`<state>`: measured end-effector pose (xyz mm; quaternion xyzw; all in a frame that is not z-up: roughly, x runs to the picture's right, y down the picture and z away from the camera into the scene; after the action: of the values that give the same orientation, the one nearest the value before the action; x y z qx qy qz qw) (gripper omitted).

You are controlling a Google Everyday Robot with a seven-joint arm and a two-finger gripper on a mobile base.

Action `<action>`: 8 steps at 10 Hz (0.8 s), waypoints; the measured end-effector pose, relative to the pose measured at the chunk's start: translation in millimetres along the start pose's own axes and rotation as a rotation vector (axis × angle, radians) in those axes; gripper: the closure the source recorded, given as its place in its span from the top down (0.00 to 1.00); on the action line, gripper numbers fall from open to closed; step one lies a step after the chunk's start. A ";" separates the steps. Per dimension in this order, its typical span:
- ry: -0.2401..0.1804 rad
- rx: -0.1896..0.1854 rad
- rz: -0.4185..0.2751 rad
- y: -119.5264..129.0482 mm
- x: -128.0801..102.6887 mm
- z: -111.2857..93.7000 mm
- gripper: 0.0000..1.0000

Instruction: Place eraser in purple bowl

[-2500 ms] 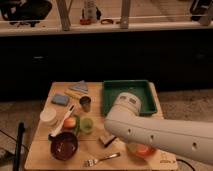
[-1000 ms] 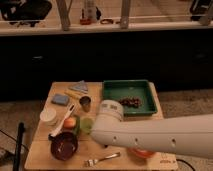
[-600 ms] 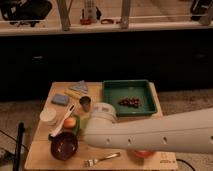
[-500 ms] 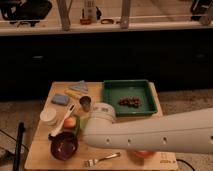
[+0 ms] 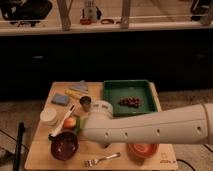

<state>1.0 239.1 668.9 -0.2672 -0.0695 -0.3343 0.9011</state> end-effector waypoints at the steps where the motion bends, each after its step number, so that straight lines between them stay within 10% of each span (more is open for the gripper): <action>1: -0.012 0.003 0.000 -3.0 -0.2 4.3 0.78; 8: -0.063 0.022 0.046 -23.2 14.2 49.1 0.80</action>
<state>-0.4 242.3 725.0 -0.2690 -0.0953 -0.3043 0.9088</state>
